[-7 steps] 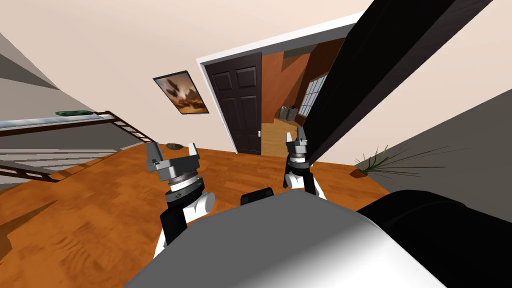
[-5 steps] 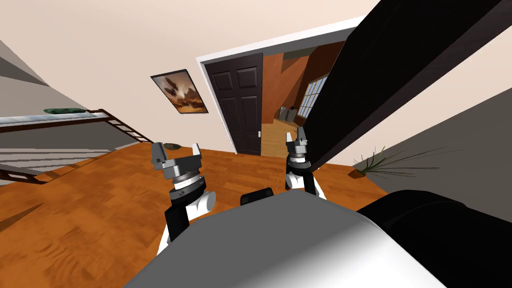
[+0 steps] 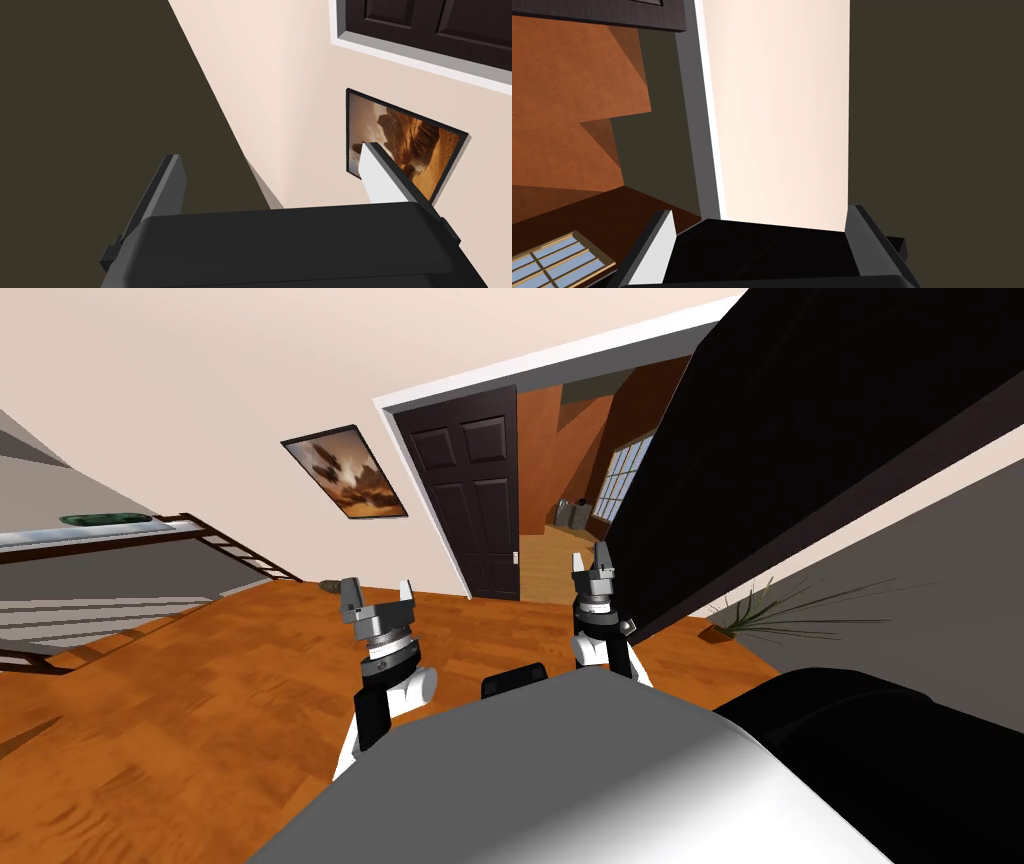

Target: Pull the door open

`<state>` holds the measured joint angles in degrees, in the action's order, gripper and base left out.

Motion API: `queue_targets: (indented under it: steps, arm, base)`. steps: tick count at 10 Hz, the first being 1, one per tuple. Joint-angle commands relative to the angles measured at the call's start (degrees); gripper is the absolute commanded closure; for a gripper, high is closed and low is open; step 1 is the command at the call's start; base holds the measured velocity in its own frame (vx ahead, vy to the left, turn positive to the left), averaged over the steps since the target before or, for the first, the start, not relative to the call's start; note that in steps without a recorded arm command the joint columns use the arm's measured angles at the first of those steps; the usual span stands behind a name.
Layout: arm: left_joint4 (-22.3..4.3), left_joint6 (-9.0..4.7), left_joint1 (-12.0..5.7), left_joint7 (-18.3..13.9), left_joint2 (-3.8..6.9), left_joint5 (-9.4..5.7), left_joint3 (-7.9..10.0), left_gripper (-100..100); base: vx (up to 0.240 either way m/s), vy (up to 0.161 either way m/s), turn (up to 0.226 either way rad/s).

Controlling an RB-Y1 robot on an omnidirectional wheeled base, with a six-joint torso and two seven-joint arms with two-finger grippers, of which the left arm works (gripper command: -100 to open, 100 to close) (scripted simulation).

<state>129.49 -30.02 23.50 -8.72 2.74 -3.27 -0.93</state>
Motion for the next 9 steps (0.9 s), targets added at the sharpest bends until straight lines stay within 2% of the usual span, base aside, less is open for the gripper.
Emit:
queue_targets:
  steps: [1,9]
  arm:
    - [-2.1,-0.16,-1.13,0.2,0.19,-0.02,0.01,-100]
    - [-13.9,-2.20,-5.38,1.2,1.29,-0.24,-0.41,-100]
  base:
    - [0.085,-0.017,-0.038]
    - [0.092,-0.028,-0.047]
